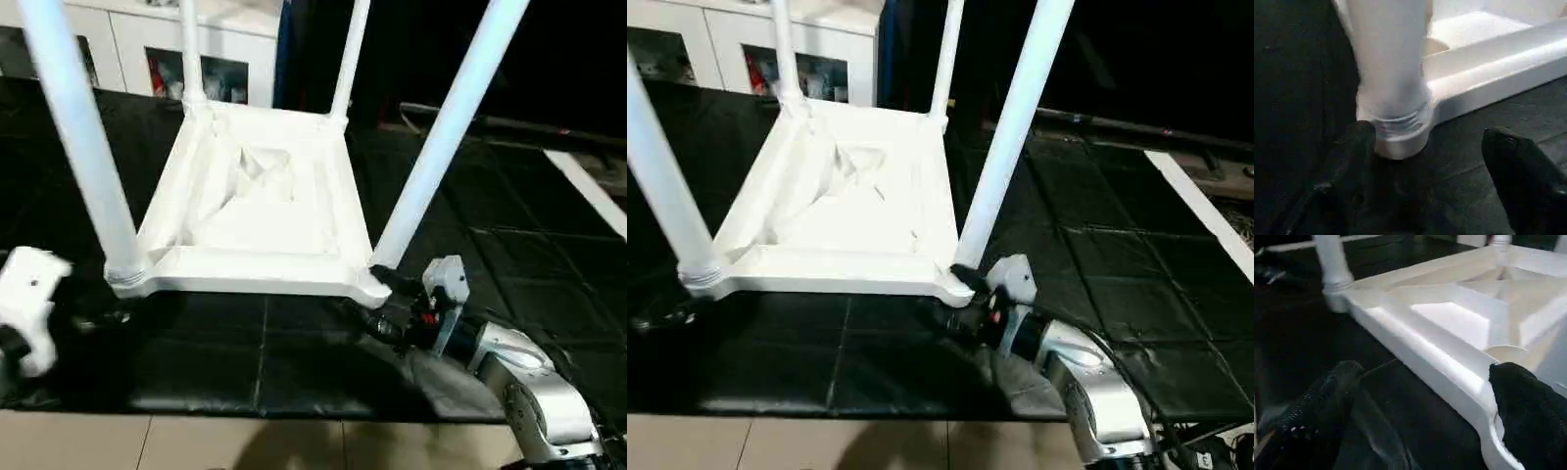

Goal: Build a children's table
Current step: Rotate table base

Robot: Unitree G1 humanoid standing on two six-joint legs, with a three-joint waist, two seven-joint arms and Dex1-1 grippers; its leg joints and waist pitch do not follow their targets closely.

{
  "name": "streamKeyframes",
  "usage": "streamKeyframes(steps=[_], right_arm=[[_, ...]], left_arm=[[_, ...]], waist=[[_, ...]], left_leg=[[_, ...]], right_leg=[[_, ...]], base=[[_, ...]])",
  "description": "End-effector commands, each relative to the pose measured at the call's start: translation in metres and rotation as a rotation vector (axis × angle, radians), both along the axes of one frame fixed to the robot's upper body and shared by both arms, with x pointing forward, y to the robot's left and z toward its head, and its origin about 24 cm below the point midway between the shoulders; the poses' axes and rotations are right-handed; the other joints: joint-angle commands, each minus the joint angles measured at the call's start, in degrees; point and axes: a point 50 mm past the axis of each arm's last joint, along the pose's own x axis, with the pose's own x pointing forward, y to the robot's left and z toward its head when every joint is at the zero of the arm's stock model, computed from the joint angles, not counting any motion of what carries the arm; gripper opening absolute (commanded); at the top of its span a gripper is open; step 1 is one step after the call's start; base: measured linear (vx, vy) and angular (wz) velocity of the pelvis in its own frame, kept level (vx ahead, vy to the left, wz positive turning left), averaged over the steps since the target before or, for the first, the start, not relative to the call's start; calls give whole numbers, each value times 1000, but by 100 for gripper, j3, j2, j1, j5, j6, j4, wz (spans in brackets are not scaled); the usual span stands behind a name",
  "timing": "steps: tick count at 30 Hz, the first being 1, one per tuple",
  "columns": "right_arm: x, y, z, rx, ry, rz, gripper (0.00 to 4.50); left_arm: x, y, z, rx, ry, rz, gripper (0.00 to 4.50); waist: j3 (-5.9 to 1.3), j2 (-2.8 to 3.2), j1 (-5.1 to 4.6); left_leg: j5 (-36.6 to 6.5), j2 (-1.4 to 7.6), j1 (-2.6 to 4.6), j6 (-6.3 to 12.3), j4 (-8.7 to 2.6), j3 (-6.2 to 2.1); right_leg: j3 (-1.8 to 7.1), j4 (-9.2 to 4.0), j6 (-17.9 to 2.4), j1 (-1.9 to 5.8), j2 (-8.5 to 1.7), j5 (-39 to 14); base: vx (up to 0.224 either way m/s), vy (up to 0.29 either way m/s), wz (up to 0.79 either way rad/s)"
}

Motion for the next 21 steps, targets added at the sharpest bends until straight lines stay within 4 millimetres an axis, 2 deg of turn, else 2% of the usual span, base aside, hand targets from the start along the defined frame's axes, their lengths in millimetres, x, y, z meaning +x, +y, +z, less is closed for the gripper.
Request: streamKeyframes(steps=[1,3,4,6,7,8,9,12,13,15,18,21], right_arm=[[1,-3,1,-9,-11,-5,450],[0,-1,3,-4,2,28,450],[0,-1,4,-6,15,40,450],[1,1,5,-4,16,62,450],[2,2,6,0,-4,73,450],[3,2,6,0,-12,71,450],[5,4,5,-3,-18,67,450],[8,5,4,-3,-28,54,450],[10,5,5,0,-36,36,450],[12,5,4,5,-49,15,450],[13,5,4,9,-60,-12,450],[14,3,-3,-49,-64,-35,450]], left_arm=[[3,3,5,0,1,8,418],[10,6,7,-3,-33,35,437],[15,6,9,-9,-61,39,442],[25,3,11,-16,-122,46,447],[35,1,12,-34,-164,57,447],[40,0,12,-28,-183,62,447],[52,-2,11,-25,-203,75,447],[60,-2,10,-32,-212,96,447],[64,-4,10,-48,-219,96,447],[69,-9,10,-107,-228,67,447],[69,-20,7,-186,-214,-17,447],[59,-39,1,-261,-139,-188,447]], waist=[[-275,249,-12],[-253,296,-2],[-253,277,-2],[-244,286,17],[-249,262,13],[-246,279,22],[-260,293,36],[-278,282,29],[-285,280,30],[-308,279,25],[-316,287,35],[-305,287,25]], left_leg=[[-285,495,-47,292,-458,-226],[-525,502,-11,235,-466,-226],[-570,493,-13,226,-462,-221],[-688,503,1,191,-470,-233],[-720,517,-3,165,-477,-243],[-748,512,5,168,-475,-239],[-759,500,34,143,-461,-233],[-711,519,-9,77,-472,-251],[-677,518,-3,72,-463,-248],[-472,501,-27,90,-444,-237],[-304,520,-38,116,-437,-234],[-394,519,-35,70,-448,-228]], right_leg=[[548,-392,-828,197,-823,-361],[545,-437,-809,185,-816,-684],[547,-452,-796,192,-812,-775],[545,-495,-727,198,-825,-1064],[542,-497,-706,207,-832,-1136],[540,-518,-683,194,-834,-1206],[542,-520,-665,175,-833,-1208],[545,-480,-666,209,-849,-1105],[547,-472,-684,209,-854,-1046],[548,-440,-738,229,-858,-792],[547,-404,-848,224,-865,-467],[544,-399,-889,226,-856,-522]], base=[[0,0,0],[0,0,0],[0,0,0],[0,0,0],[0,0,0],[0,0,0],[0,0,0],[0,0,0],[0,0,0],[0,0,0],[0,0,0],[0,0,0]])
